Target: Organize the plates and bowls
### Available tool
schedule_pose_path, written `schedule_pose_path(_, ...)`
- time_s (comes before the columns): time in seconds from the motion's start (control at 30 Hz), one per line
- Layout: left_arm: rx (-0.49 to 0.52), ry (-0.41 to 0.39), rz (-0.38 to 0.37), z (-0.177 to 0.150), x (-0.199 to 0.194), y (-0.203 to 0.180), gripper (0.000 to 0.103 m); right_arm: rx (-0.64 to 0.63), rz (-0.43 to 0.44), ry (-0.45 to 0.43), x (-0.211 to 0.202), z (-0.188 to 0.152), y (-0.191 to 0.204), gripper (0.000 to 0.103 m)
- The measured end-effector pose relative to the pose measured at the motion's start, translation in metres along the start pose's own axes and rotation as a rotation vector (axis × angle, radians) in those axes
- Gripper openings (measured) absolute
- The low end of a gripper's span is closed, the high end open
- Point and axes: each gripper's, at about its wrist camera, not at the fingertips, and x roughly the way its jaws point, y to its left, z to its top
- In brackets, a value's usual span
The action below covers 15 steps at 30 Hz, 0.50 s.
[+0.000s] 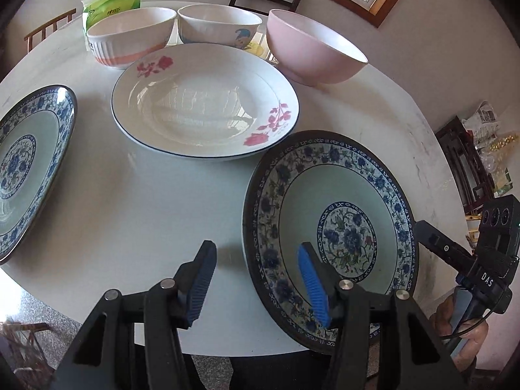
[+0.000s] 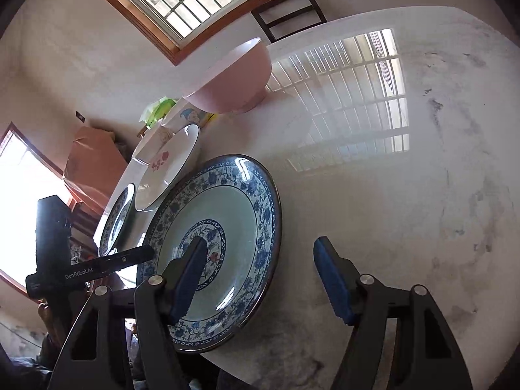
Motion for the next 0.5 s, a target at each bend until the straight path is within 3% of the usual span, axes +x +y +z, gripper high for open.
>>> schedule_pose_path(0.17,0.042,0.025,-0.035,-0.002,0.003,-0.014,0.053,-0.011,0.064,0.024,0.009,0.005,0.000,0.063)
schedule_pose_path(0.23,0.058,0.012,0.052,-0.004,0.003,-0.018,0.032,-0.009,0.102,0.051,0.014,0.006,-0.001,0.054)
schedule_pose_path(0.3,0.036,0.005,0.049,-0.004,0.002,-0.013,0.029,-0.020,0.094,0.052,0.016,0.005,0.002,0.052)
schedule_pose_path(0.37,-0.004,0.003,0.013,-0.005,0.000,-0.005,0.025,-0.033,0.042,0.042,0.015,0.005,0.003,0.042)
schedule_pose_path(0.43,0.011,-0.007,0.017,-0.007,-0.002,-0.005,0.025,-0.013,0.004,0.037,0.014,0.005,-0.006,0.017)
schedule_pose_path(0.5,0.014,-0.015,0.022,-0.010,-0.003,-0.006,0.025,0.029,0.039,0.030,0.012,0.003,-0.015,0.015)
